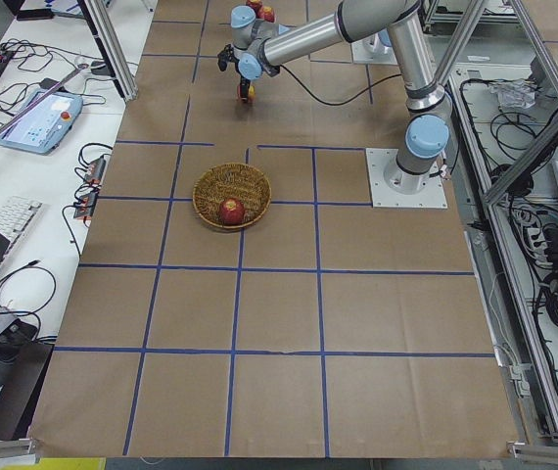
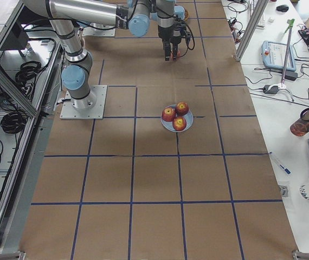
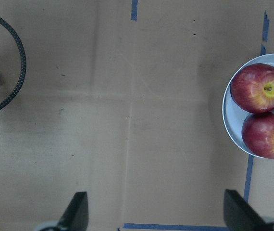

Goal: Transfer apple from basket to plate
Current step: 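Lower the apple onto the table and open the left gripper, withdrawing it, then move the right gripper over the apple and grasp it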

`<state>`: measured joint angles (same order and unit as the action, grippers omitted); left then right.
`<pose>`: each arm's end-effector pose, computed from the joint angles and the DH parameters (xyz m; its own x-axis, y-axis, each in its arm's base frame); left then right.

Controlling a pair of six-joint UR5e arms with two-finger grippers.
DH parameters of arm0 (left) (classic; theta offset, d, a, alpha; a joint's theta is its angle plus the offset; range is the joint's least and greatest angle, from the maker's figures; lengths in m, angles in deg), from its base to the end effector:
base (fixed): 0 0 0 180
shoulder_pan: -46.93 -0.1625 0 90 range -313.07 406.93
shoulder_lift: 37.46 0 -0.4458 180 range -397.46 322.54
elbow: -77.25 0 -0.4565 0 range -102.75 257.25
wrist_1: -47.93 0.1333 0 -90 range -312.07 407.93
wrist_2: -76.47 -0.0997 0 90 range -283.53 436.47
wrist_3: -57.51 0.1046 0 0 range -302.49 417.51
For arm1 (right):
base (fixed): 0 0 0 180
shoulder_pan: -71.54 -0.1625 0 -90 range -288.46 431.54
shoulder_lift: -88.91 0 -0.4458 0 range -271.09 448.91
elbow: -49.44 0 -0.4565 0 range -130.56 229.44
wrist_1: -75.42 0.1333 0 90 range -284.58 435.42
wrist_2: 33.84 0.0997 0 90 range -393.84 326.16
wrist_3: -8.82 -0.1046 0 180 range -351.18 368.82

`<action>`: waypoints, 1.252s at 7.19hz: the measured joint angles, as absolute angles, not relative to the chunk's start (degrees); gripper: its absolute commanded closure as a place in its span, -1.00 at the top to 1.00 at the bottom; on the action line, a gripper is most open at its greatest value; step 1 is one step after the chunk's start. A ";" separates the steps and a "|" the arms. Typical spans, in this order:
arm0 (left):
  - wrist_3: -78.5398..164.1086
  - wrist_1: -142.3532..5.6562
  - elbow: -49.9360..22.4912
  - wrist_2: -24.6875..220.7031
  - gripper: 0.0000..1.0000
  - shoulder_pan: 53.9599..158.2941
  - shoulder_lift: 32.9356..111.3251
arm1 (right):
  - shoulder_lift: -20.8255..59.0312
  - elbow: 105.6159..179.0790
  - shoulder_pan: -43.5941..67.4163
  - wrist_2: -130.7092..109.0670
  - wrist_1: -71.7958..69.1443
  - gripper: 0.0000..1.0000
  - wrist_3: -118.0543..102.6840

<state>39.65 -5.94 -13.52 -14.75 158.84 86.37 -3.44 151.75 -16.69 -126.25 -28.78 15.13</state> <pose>-0.3927 -0.6250 0.1717 -0.9975 0.0701 -0.0121 0.0705 0.9970 -0.0319 0.1122 -0.5422 0.4321 -0.9959 -0.0758 0.0498 -0.0791 0.9945 -0.0689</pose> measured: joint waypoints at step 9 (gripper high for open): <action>58.73 -43.90 -14.06 -15.25 0.99 143.66 48.90 | 6.26 144.80 -26.99 -125.23 -32.44 1.00 0.53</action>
<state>58.73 -43.90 -14.06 -15.25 143.66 48.90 6.26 144.80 -26.99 -125.23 -32.44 0.53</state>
